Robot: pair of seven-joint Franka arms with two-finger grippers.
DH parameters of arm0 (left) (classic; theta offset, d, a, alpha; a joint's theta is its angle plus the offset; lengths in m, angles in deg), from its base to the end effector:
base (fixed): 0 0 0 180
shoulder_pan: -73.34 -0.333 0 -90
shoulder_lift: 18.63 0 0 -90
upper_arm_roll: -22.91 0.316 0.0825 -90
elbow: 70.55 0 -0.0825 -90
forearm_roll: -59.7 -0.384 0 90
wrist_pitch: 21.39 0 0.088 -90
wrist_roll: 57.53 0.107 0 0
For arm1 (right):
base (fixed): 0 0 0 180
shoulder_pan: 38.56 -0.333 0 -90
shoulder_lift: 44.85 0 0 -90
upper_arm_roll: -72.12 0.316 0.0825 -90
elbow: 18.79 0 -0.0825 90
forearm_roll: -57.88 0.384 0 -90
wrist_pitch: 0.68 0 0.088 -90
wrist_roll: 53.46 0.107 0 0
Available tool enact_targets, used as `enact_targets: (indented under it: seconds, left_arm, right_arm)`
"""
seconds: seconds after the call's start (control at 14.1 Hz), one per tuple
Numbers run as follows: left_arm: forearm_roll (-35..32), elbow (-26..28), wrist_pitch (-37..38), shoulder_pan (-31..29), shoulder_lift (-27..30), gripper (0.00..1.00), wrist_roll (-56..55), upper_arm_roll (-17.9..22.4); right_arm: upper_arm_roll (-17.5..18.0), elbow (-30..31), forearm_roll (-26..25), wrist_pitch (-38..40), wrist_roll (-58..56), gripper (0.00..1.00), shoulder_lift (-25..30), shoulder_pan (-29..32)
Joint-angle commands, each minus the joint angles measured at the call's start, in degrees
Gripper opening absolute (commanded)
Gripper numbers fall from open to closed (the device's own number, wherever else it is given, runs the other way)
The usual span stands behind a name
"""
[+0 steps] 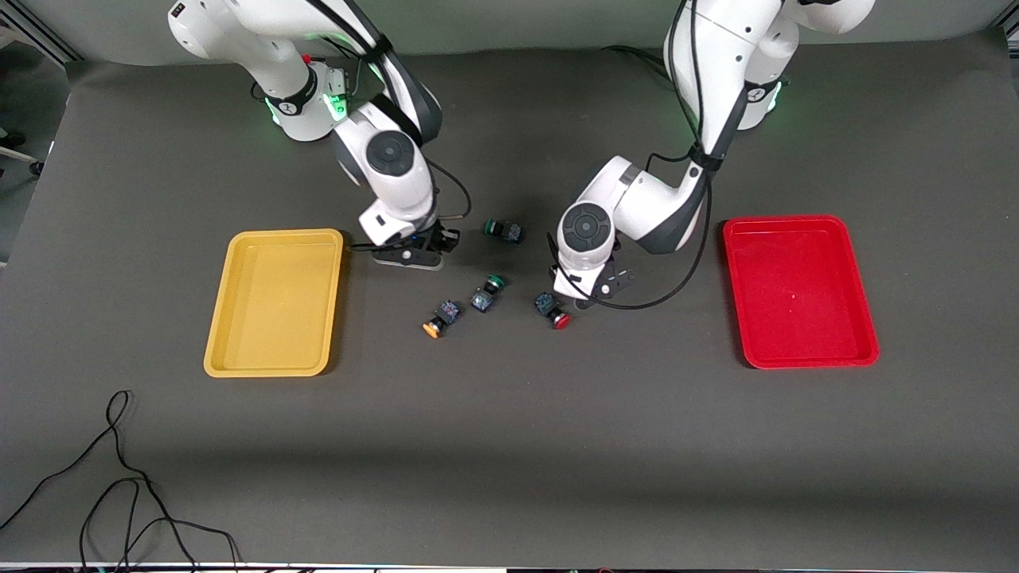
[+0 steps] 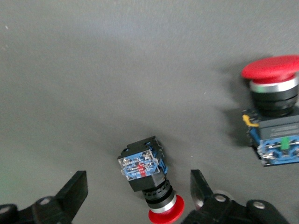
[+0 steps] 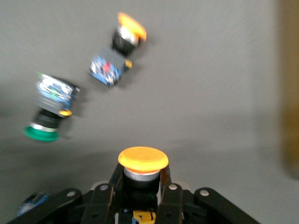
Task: Place red and yellow buttons in trays
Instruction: 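Carry the yellow button to the yellow tray while the left gripper carries red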
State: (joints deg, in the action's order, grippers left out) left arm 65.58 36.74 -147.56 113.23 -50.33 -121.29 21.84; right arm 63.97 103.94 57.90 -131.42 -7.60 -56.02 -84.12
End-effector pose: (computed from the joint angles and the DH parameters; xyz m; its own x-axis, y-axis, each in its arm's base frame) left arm 0.4606 -0.4040 0.1992 0.8725 0.4587 -0.1683 0.4333 -0.8856 -0.1673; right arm 0.4428 0.3397 0.3096 0.9892 -0.1457 -0.0175 -0.1445 -0.9878 0.0571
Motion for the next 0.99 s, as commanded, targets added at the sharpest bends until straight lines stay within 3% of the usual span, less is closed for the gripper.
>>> enact_targets:
  seconds: [0.0, 0.14, 0.21, 0.28, 0.35, 0.57, 0.71, 0.85, 0.92]
  left_arm:
    - [0.6, 4.8, -4.3, 1.2, 1.9, 0.92, -1.3, 0.9]
    - [0.6, 7.2, -7.9, 1.2, 2.2, 0.77, -1.3, 0.8]
    - [0.7, 7.2, -8.0, 1.2, 2.1, 0.54, -1.3, 0.7]
    - [0.7, 7.2, -8.1, 1.2, 2.1, 0.22, -1.3, 0.7]
    - [0.7, 7.1, -7.7, 1.2, 2.3, 0.0, -1.4, 0.7]
    - [0.7, 6.7, -4.0, 0.7, 5.4, 0.0, -1.3, 0.7]
    - [0.5, 5.1, 3.5, -1.0, 8.8, 0.0, -0.2, 1.0]
    - [-0.2, 2.9, 12.7, -4.4, 12.5, 0.0, 4.4, 1.2]
    - [-0.3, 2.0, 17.3, -7.5, 14.5, 0.0, 9.5, 1.2]
  right_arm:
    - [-4.8, -5.9, 1.2, 10.4, -9.0, 0.27, 4.1, 0.0]
    - [-11.3, -6.8, 2.7, 12.5, -20.0, 0.27, 6.4, -0.1]
    - [-14.8, -6.5, 2.7, 12.7, -25.7, 0.27, 7.5, -0.1]
    - [-18.9, -6.0, 2.7, 12.7, -31.6, 0.27, 8.4, -0.1]
    - [-23.7, -5.4, 2.7, 12.6, -38.1, 0.27, 8.9, -0.1]
    - [-35.1, -2.3, 2.8, 9.1, -53.5, 0.27, 8.5, -0.1]
    - [-37.7, 4.3, 2.8, 0.4, -56.7, 0.27, 7.5, 0.0]
    - [-37.9, 10.3, 3.1, -10.6, -58.7, 0.27, 3.7, 1.8]
    - [-37.9, 10.9, 6.3, -12.1, -61.6, 0.27, 1.2, 2.6]
